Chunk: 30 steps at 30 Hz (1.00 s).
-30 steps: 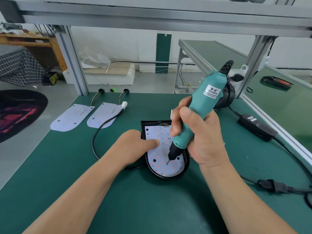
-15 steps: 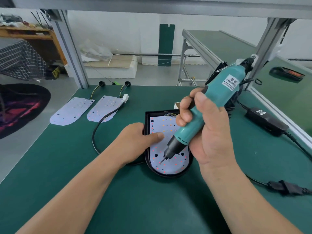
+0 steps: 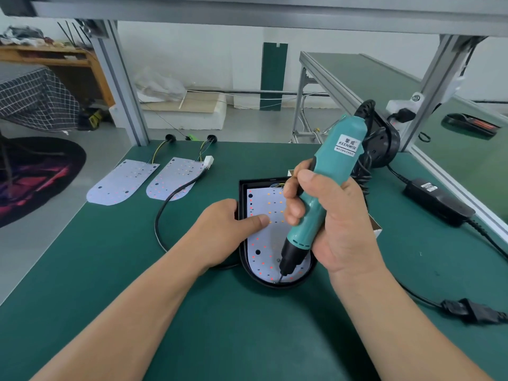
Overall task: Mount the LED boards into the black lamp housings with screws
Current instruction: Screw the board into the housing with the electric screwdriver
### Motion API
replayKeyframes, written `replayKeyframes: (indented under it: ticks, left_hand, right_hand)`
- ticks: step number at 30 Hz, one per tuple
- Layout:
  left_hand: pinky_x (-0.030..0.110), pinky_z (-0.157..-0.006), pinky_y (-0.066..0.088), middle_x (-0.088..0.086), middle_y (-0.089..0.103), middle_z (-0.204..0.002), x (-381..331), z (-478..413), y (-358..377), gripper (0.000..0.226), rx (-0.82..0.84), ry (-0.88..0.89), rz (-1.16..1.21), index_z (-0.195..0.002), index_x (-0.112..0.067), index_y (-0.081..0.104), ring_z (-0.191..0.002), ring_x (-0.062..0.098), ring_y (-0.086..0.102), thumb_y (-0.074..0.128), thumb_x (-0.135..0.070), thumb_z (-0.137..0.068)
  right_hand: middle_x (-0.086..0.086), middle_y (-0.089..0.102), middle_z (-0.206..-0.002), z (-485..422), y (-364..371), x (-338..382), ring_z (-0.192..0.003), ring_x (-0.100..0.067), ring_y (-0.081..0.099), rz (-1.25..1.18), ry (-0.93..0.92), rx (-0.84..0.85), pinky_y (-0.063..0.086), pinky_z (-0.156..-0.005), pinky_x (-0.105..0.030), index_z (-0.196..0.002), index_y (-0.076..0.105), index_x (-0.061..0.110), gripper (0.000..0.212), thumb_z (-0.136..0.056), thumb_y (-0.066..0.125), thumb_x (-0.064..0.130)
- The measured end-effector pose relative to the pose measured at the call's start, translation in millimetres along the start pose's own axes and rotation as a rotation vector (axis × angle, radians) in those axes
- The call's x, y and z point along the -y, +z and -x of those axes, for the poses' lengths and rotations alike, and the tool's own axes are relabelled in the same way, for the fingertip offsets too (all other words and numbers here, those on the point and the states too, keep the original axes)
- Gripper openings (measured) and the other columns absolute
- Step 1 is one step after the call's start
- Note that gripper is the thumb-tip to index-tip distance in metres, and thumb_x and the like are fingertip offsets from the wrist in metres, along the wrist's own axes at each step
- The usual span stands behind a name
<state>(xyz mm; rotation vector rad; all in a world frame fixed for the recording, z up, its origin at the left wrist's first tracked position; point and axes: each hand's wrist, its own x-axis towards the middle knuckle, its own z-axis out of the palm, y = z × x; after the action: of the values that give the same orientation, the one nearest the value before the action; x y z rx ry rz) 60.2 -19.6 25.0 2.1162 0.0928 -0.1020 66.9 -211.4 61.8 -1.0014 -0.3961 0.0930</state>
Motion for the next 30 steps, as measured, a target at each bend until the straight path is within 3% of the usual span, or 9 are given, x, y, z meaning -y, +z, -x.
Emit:
replayKeyframes:
  ticks: [3, 7, 13, 15, 18, 23, 27, 30]
  left_hand:
    - [0.036, -0.074, 0.054, -0.003, 0.074, -0.085, 1.0, -0.7, -0.1, 0.035, -0.018, -0.011, -0.018, -0.095, -0.018, 0.073, -0.079, 0.02, 0.068, 0.077, -0.053, -0.091]
    - [0.041, -0.08, 0.058, 0.002, 0.077, -0.092, 1.5, -2.5, 1.1, 0.038, -0.033, -0.036, -0.026, -0.097, -0.018, 0.073, -0.089, 0.024, 0.072, 0.077, -0.056, -0.09]
    - [0.041, -0.073, 0.055, 0.007, 0.075, -0.088, 5.2, -6.3, 0.7, 0.048, -0.04, -0.027, -0.029, -0.096, -0.011, 0.072, -0.078, 0.025, 0.068, 0.077, -0.059, -0.089]
    - [0.036, -0.065, 0.046, 0.0, 0.066, -0.074, 7.1, -7.0, 0.1, 0.055, -0.057, -0.036, -0.022, -0.09, -0.006, 0.067, -0.067, 0.018, 0.057, 0.076, -0.061, -0.089]
    - [0.032, -0.061, 0.037, -0.013, 0.048, -0.062, 8.5, -7.3, 1.2, 0.054, -0.062, -0.046, -0.042, -0.078, -0.013, 0.057, -0.058, 0.012, 0.043, 0.073, -0.062, -0.091]
    - [0.035, -0.069, 0.047, -0.001, 0.065, -0.075, 5.3, -4.8, 1.1, 0.056, -0.043, -0.018, -0.005, -0.093, -0.006, 0.07, -0.069, 0.017, 0.058, 0.075, -0.061, -0.086]
    - [0.048, -0.083, 0.058, 0.01, 0.076, -0.089, 4.1, -4.3, 1.3, 0.043, -0.031, -0.006, -0.017, -0.1, -0.01, 0.073, -0.081, 0.028, 0.07, 0.076, -0.053, -0.093]
    - [0.04, -0.071, 0.052, 0.001, 0.066, -0.074, 4.3, -4.5, 1.8, 0.042, -0.044, 0.005, -0.032, -0.094, -0.01, 0.071, -0.07, 0.022, 0.061, 0.075, -0.052, -0.093]
  right_hand:
    - [-0.012, 0.064, -0.079, -0.2, -0.1, -0.4, -0.053, -0.018, 0.051, 0.001, -0.021, -0.008, 0.046, -0.053, -0.03, -0.093, 0.064, 0.015, 0.007, -0.09, 0.069, 0.019]
    - [-0.01, 0.065, -0.079, -0.3, -1.1, 1.1, -0.053, -0.017, 0.051, -0.031, -0.041, -0.012, 0.045, -0.054, -0.028, -0.093, 0.065, 0.015, 0.006, -0.09, 0.069, 0.02]
    - [-0.009, 0.065, -0.079, 0.0, -1.1, 1.9, -0.054, -0.016, 0.052, -0.043, -0.063, -0.024, 0.046, -0.054, -0.029, -0.094, 0.064, 0.016, 0.006, -0.091, 0.068, 0.018]
    - [-0.009, 0.066, -0.08, -0.3, -2.4, 4.1, -0.055, -0.017, 0.052, -0.063, -0.089, -0.042, 0.046, -0.055, -0.029, -0.096, 0.064, 0.015, 0.006, -0.092, 0.067, 0.018]
    - [-0.009, 0.066, -0.08, -1.3, -4.1, 6.9, -0.055, -0.017, 0.052, -0.081, -0.107, -0.071, 0.047, -0.055, -0.029, -0.096, 0.063, 0.015, 0.006, -0.091, 0.067, 0.018]
    - [-0.009, 0.065, -0.079, -0.7, -0.9, 0.3, -0.054, -0.017, 0.052, -0.059, -0.073, -0.06, 0.046, -0.055, -0.028, -0.095, 0.063, 0.015, 0.003, -0.096, 0.063, 0.013]
    - [-0.009, 0.065, -0.079, 0.1, 2.1, -3.0, -0.054, -0.017, 0.052, -0.055, -0.045, -0.03, 0.047, -0.055, -0.029, -0.093, 0.065, 0.017, 0.004, -0.091, 0.068, 0.018]
    - [-0.011, 0.065, -0.08, 0.8, 3.2, -5.1, -0.054, -0.017, 0.052, -0.054, -0.04, -0.019, 0.047, -0.055, -0.029, -0.093, 0.064, 0.016, 0.004, -0.092, 0.067, 0.017]
